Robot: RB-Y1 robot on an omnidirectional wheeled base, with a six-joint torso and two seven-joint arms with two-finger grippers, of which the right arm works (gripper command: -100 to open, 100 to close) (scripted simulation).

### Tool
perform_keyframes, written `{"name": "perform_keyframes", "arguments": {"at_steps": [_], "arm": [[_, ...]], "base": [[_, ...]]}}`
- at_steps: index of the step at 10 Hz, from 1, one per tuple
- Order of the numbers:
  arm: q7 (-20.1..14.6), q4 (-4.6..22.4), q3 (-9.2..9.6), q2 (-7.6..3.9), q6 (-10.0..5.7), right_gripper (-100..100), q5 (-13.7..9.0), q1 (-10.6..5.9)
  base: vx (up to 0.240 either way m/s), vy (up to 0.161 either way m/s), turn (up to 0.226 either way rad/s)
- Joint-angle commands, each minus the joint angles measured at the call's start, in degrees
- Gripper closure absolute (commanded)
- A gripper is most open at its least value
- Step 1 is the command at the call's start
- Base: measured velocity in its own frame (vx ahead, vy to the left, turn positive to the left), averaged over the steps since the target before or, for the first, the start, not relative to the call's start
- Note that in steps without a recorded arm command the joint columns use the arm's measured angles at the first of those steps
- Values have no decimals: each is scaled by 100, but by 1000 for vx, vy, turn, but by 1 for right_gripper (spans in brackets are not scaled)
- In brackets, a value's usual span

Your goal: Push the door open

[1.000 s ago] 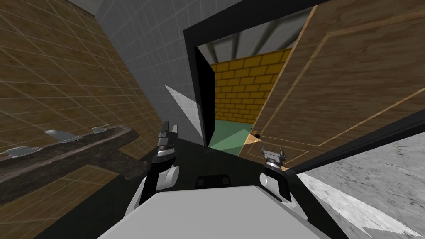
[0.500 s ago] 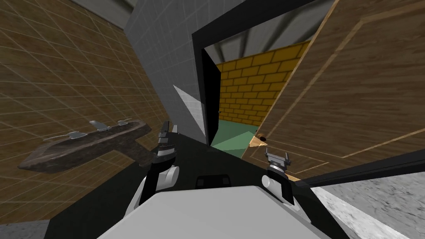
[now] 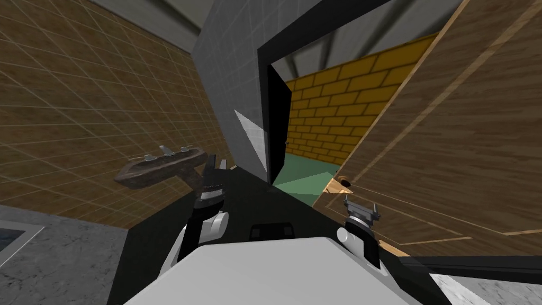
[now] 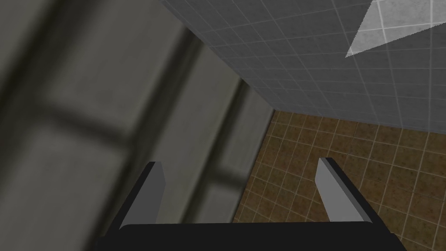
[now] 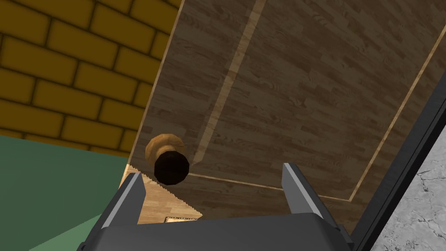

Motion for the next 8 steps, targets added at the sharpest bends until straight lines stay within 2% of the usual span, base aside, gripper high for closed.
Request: {"name": "perform_keyframes", "arguments": {"at_steps": [1, 4, 5, 8], "arm": [[-138, 199, -45, -28, -72, -100, -66, -36], [-386, 502, -169, -62, -134, -100, -232, -93], [-547, 699, -250, -83, -175, -100, -339, -130], [-847, 1066, -401, -120, -249, -100, -539, -199]], "base": [[-36, -39, 114], [-49, -44, 212], [-79, -68, 286], [-78, -73, 319]]}}
